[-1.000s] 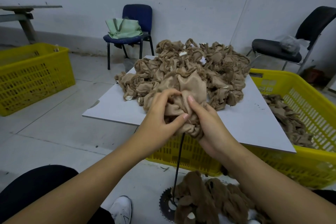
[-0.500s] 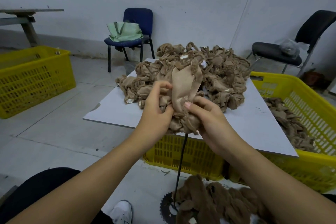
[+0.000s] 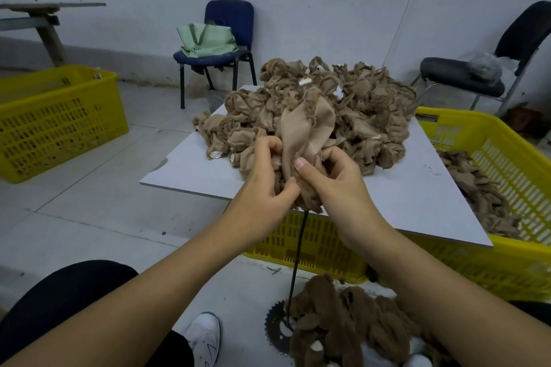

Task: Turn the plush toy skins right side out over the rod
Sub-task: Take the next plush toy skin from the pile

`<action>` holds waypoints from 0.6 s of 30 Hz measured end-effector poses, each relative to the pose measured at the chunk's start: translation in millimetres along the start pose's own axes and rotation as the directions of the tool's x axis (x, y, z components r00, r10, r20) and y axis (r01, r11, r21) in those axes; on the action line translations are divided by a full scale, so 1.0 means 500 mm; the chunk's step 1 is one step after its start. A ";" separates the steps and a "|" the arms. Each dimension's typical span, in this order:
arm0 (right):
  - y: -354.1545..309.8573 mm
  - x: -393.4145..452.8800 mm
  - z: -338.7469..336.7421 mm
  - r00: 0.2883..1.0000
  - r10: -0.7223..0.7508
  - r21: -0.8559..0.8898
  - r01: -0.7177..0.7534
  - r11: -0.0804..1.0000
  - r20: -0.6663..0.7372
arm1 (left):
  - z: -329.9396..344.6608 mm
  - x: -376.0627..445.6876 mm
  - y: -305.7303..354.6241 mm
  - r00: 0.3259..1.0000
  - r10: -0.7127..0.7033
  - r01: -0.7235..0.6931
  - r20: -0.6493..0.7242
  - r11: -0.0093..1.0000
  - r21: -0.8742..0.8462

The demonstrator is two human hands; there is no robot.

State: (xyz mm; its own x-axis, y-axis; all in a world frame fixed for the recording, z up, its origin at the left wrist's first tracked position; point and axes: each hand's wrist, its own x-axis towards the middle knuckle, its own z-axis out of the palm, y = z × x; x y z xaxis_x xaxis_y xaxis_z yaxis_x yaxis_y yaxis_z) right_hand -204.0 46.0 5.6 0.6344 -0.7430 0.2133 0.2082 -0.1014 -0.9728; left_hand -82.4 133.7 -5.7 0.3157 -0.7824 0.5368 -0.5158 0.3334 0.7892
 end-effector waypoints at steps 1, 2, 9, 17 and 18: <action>0.003 -0.003 0.002 1.000 -0.008 -0.017 0.008 1.000 0.001 | 0.002 -0.004 -0.002 1.000 -0.022 0.022 0.010 1.000 -0.003; 0.006 -0.005 0.003 1.000 -0.016 -0.039 0.016 0.999 0.007 | 0.003 -0.007 -0.003 0.999 -0.035 0.035 0.016 0.999 -0.001; 0.021 -0.010 0.005 0.999 0.016 -0.134 -0.009 0.991 0.051 | 0.001 -0.006 0.007 0.967 0.251 -0.200 -0.035 0.841 0.503; 0.047 -0.017 0.007 0.999 -0.054 -0.308 0.051 0.950 -0.001 | -0.001 -0.003 0.011 0.975 0.209 -0.220 0.076 0.861 0.459; 0.048 -0.018 0.007 0.998 -0.060 -0.311 0.055 0.949 -0.006 | -0.002 -0.003 0.010 0.973 0.214 -0.230 0.089 0.851 0.472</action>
State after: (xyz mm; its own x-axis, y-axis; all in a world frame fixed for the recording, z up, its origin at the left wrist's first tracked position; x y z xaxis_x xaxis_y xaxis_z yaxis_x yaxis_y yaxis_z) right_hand -202.2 52.5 -19.5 0.6163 -0.7396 0.2705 0.0012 -0.3426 -0.9395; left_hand -84.9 137.2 -2.2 0.1257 -0.7369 0.6642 -0.8878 0.2153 0.4069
